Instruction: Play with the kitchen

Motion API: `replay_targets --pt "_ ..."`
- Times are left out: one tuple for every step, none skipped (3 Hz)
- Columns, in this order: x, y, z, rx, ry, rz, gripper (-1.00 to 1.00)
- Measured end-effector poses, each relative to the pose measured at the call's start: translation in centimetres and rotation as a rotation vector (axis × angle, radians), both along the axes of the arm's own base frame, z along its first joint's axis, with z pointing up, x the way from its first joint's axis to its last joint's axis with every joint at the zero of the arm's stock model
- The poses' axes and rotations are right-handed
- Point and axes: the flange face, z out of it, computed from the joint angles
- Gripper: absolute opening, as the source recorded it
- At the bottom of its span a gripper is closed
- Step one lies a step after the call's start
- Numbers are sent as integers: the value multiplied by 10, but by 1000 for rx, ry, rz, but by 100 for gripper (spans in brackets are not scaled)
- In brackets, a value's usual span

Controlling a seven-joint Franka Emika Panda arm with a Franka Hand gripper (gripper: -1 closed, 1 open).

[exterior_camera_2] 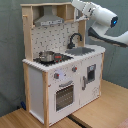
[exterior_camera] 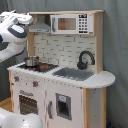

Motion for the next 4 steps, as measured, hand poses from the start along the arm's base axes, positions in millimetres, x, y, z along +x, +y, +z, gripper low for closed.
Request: replay_targets --pt "1 9 -7 57 -17 -3 100" --pt "2 18 -16 117 -30 -12 100" --pt "5 27 -26 181 -37 -27 100" --pt "8 33 -35 253 -43 -43 100"
